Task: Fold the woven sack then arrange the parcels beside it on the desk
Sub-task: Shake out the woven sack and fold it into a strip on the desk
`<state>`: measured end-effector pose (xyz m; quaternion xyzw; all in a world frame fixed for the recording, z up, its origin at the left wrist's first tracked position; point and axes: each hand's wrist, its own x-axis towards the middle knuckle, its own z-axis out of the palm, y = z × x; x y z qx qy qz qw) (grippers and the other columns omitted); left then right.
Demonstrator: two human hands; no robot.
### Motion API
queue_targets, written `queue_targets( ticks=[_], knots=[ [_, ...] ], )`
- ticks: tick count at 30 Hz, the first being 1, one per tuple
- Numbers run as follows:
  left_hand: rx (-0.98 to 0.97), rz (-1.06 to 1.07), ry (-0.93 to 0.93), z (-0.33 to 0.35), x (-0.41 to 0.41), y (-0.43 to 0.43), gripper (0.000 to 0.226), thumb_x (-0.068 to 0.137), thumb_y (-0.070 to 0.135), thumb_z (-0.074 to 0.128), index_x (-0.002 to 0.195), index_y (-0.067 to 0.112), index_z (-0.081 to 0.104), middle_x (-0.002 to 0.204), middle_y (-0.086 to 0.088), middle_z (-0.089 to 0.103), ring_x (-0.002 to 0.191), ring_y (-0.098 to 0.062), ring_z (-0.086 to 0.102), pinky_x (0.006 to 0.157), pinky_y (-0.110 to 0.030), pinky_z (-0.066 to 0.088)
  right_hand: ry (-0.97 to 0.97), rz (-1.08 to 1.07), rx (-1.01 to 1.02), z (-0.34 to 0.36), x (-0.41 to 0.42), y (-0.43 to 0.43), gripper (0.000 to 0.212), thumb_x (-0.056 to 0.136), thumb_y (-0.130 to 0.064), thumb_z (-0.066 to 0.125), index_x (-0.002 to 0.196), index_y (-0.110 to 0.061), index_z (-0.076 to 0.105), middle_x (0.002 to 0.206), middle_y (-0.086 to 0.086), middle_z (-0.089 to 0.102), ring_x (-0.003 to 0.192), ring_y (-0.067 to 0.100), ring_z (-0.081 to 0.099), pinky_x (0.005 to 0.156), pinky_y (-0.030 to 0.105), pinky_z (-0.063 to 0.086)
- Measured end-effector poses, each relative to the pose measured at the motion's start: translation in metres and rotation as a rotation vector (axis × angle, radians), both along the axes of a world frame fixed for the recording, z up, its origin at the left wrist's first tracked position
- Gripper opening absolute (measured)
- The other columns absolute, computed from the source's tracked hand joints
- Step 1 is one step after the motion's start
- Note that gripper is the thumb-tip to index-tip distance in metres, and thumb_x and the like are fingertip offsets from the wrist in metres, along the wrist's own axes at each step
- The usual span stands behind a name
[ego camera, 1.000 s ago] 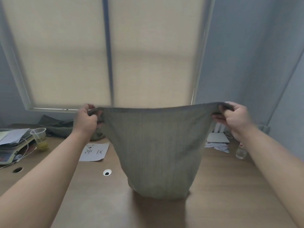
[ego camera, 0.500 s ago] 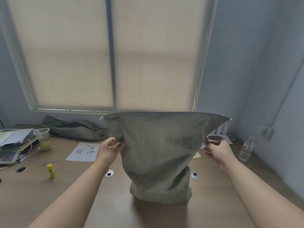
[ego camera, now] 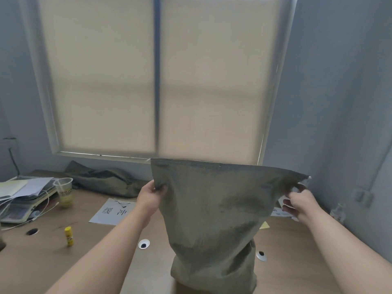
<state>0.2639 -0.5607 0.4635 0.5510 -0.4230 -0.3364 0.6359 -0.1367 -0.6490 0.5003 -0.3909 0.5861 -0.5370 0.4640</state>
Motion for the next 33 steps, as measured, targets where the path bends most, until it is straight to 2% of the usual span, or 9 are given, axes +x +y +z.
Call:
queue_targets(
  ticks=[5,8,12,14,17,21,25,29,33],
  knots=[
    [-0.045,0.003,0.002,-0.001,0.011,0.001,0.027,0.104,0.008,0.049,0.098,0.024,0.069,0.085,0.017,0.077,0.087,-0.010,0.067,0.076,-0.026,0.052,0.042,0.013,-0.176,0.008,0.003,-0.002,0.021,0.101,0.000,0.050,0.120,-0.002,0.057,0.076,0.006,0.053,0.064,0.021,0.045,0.059,0.030,0.039],
    [-0.140,0.033,0.067,0.010,0.017,0.002,0.027,0.103,0.004,0.048,0.095,0.020,0.068,0.081,0.015,0.076,0.080,-0.010,0.065,0.072,-0.027,0.052,0.126,0.052,-0.361,0.035,0.001,-0.001,0.015,0.102,-0.008,0.049,0.093,-0.010,0.062,0.091,0.009,0.060,0.083,0.024,0.048,0.066,0.033,0.040],
    [-0.271,0.039,0.189,0.023,0.026,0.000,0.015,0.103,0.015,0.053,0.113,0.013,0.064,0.095,0.005,0.074,0.085,-0.010,0.068,0.073,-0.028,0.055,-0.096,0.170,-0.528,0.053,-0.001,0.003,0.018,0.101,-0.024,0.051,0.098,-0.014,0.065,0.089,-0.007,0.075,0.082,0.008,0.068,0.072,0.024,0.054],
    [-0.209,-0.042,0.205,0.004,0.021,0.004,0.024,0.099,0.022,0.060,0.121,0.012,0.058,0.105,0.003,0.075,0.093,-0.011,0.071,0.074,-0.023,0.058,-0.099,0.302,-0.447,0.022,0.007,0.018,0.029,0.094,-0.039,0.059,0.109,-0.015,0.065,0.099,-0.007,0.078,0.088,0.006,0.073,0.069,0.021,0.058],
    [-0.036,-0.130,0.127,-0.043,0.010,0.015,0.023,0.095,0.016,0.067,0.118,0.019,0.062,0.106,0.006,0.076,0.095,-0.009,0.072,0.070,-0.015,0.055,-0.049,0.449,-0.235,-0.052,0.012,0.035,0.080,0.059,-0.063,0.082,0.120,-0.014,0.065,0.115,-0.002,0.075,0.106,0.012,0.070,0.078,0.025,0.055],
    [0.074,-0.074,0.113,-0.072,0.014,0.014,0.018,0.090,0.018,0.074,0.107,0.019,0.070,0.100,0.004,0.079,0.100,-0.018,0.071,0.083,-0.033,0.053,0.033,0.436,-0.115,-0.101,0.007,0.035,0.094,0.041,-0.072,0.085,0.113,-0.014,0.069,0.107,-0.004,0.076,0.102,0.012,0.065,0.089,0.035,0.046],
    [0.066,0.040,0.042,-0.056,0.021,-0.002,0.006,0.095,0.011,0.067,0.096,0.016,0.069,0.096,-0.001,0.074,0.101,-0.027,0.066,0.082,-0.037,0.050,0.053,0.332,-0.167,-0.080,0.011,0.026,0.040,0.087,-0.036,0.072,0.112,-0.005,0.068,0.117,0.016,0.072,0.102,0.025,0.068,0.087,0.033,0.055],
    [-0.063,0.054,0.010,-0.013,0.022,-0.011,0.008,0.095,0.008,0.065,0.098,0.016,0.067,0.094,0.004,0.072,0.086,-0.012,0.069,0.072,-0.024,0.054,0.077,0.214,-0.363,-0.024,0.006,0.010,0.070,0.056,-0.068,0.081,0.095,-0.010,0.073,0.098,0.007,0.076,0.087,0.019,0.070,0.077,0.033,0.058],
    [-0.193,0.081,0.097,0.021,0.021,-0.022,0.008,0.097,0.012,0.063,0.098,0.019,0.067,0.098,0.005,0.072,0.082,-0.002,0.069,0.073,-0.022,0.054,-0.043,0.152,-0.472,0.017,0.007,0.001,0.020,0.090,-0.026,0.065,0.101,-0.011,0.071,0.092,0.000,0.076,0.085,0.013,0.071,0.071,0.026,0.061]
  ],
)
